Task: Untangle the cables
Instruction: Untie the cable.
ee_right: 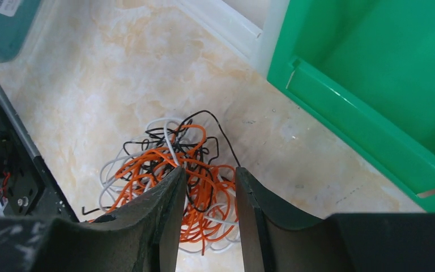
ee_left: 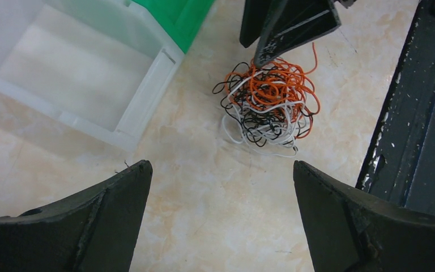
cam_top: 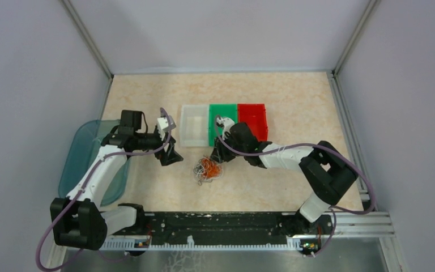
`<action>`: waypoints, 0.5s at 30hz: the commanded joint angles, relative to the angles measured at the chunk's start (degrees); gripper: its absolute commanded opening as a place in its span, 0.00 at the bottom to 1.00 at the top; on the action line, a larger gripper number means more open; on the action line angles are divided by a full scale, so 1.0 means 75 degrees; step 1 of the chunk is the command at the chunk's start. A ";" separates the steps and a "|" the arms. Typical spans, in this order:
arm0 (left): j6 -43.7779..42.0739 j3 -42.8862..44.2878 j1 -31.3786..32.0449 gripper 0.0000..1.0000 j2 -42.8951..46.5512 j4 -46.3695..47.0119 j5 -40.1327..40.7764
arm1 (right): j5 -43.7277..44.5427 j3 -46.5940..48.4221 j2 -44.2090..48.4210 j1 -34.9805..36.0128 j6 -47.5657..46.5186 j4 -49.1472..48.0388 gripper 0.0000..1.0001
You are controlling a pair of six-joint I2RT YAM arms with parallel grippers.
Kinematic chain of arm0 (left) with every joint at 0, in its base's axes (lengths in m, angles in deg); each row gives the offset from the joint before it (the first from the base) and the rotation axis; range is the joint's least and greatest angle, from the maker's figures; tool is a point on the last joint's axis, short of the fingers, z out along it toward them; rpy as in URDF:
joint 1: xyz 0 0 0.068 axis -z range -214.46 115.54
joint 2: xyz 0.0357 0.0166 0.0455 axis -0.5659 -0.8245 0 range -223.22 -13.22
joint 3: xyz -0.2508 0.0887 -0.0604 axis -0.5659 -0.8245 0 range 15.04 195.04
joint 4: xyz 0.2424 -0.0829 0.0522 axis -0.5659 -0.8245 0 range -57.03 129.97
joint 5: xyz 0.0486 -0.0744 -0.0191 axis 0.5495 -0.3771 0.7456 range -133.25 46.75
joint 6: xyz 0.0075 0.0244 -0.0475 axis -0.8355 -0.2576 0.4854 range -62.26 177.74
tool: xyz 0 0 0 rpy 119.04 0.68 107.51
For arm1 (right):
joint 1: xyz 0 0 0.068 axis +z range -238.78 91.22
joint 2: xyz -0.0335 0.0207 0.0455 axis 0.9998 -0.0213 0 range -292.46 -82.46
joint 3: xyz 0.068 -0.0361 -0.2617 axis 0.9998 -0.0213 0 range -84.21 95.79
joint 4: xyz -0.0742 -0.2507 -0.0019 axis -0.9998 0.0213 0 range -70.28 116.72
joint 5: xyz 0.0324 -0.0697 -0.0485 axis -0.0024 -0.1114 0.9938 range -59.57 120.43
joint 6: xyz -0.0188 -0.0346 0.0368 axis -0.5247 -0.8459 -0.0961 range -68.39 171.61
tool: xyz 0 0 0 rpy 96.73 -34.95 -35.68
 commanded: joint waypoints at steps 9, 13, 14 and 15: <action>-0.0202 -0.0298 0.0539 1.00 0.0203 -0.0203 0.0220 | -0.0709 -0.0178 0.0052 0.0394 0.0445 -0.1669 0.04; -0.0166 -0.0252 0.0639 1.00 0.0192 -0.0240 0.0183 | -0.0464 -0.0363 0.0758 0.0547 0.0416 -0.1581 0.00; -0.0165 -0.0238 0.0672 1.00 0.0192 -0.0257 0.0176 | -0.0437 -0.0387 0.0931 0.0577 0.0406 -0.1537 0.00; -0.0165 -0.0217 0.0698 1.00 0.0180 -0.0286 0.0178 | -0.0422 -0.0400 0.1098 0.0597 0.0398 -0.1488 0.00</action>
